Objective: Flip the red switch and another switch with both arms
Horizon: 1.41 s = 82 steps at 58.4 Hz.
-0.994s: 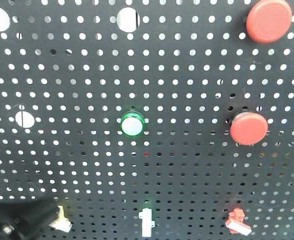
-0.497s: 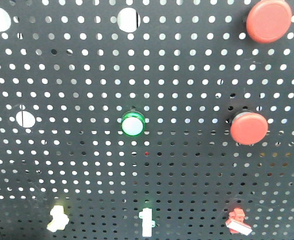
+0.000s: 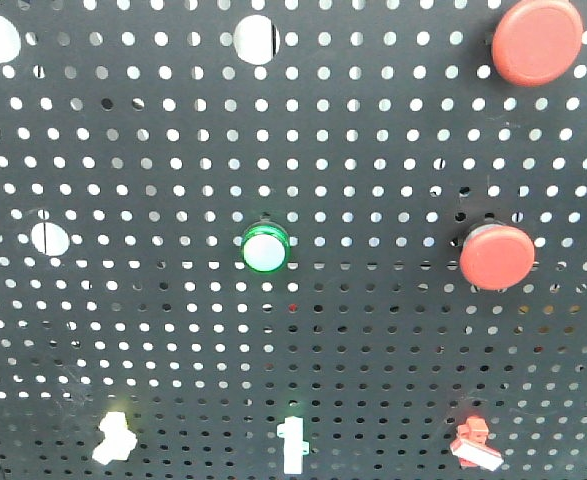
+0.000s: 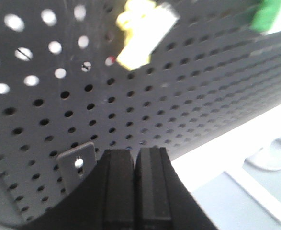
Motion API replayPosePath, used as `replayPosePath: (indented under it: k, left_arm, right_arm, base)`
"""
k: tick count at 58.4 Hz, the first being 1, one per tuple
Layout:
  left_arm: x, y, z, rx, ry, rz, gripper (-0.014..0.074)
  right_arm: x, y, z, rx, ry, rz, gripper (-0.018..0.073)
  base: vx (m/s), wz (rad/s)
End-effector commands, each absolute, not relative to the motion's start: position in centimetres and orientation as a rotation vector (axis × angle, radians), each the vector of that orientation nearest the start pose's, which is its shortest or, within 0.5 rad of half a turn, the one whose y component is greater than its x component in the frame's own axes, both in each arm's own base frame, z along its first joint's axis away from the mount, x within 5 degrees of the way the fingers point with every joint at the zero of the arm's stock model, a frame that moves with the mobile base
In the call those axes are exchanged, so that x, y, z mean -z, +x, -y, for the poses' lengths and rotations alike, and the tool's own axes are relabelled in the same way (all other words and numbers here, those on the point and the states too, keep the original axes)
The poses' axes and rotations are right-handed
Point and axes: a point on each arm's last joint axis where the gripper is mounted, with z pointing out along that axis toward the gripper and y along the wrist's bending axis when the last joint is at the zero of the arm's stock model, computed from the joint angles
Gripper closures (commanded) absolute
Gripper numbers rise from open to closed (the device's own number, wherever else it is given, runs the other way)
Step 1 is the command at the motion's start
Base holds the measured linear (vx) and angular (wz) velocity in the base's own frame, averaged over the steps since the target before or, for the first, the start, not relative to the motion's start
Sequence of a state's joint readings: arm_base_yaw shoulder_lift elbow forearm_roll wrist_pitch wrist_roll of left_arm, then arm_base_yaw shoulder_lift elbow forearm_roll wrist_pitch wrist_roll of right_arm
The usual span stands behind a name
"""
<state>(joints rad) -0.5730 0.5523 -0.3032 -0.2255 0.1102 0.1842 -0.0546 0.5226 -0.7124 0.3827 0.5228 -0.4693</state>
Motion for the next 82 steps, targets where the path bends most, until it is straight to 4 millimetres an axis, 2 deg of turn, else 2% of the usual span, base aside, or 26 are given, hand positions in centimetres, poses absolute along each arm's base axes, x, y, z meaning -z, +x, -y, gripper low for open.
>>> replayPosePath:
  k: [1, 14, 26, 33, 39, 48, 66, 82]
  left_arm:
    - [-28.0, 9.2, 6.1, 0.465, 0.474, -1.682, 0.0594]
    - [-28.2, 8.0, 5.4, 0.430, 0.526, -1.658, 0.0594]
    - [-28.1, 8.0, 5.4, 0.417, 0.537, -1.658, 0.0594]
    - [-28.2, 8.0, 5.4, 0.417, 0.535, -1.652, 0.0594]
    - [-28.1, 8.0, 5.4, 0.408, 0.545, -1.657, 0.0594]
    - [-27.8, 8.0, 5.4, 0.376, 0.578, -1.670, 0.0594]
    - [-27.9, 8.0, 5.4, 0.377, 0.575, -1.661, 0.0594]
    - [-28.0, 8.0, 5.4, 0.377, 0.573, -1.658, 0.0594]
  right_arm:
    - [-37.9, 11.2, -1.7, -0.060, -0.295, -1.707, 0.0566]
    - [-36.7, 13.8, -4.7, -0.388, -0.593, -1.708, 0.0566]
    - [-36.1, 15.2, -5.9, -0.544, -0.639, -1.713, 0.0566]
    - [-35.6, 15.6, -7.7, -0.622, -0.692, -1.713, 0.0566]
    - [-35.7, 16.2, -8.5, -0.587, -0.640, -1.703, 0.0566]
    - [-35.8, 16.4, -8.5, -0.542, -0.610, -1.690, 0.0566]
    - [-34.8, 16.3, -8.2, -0.509, -0.606, -1.815, 0.0566]
    - [-32.4, 16.3, -8.4, -0.527, -0.665, -1.948, 0.0566]
  base:
    - [0.00, 0.00]
    - [0.00, 0.00]
    - [0.00, 0.00]
    - [0.00, 0.00]
    - [0.00, 0.00]
    - [0.00, 0.00]
    - [0.00, 0.00]
    - [0.00, 0.00]
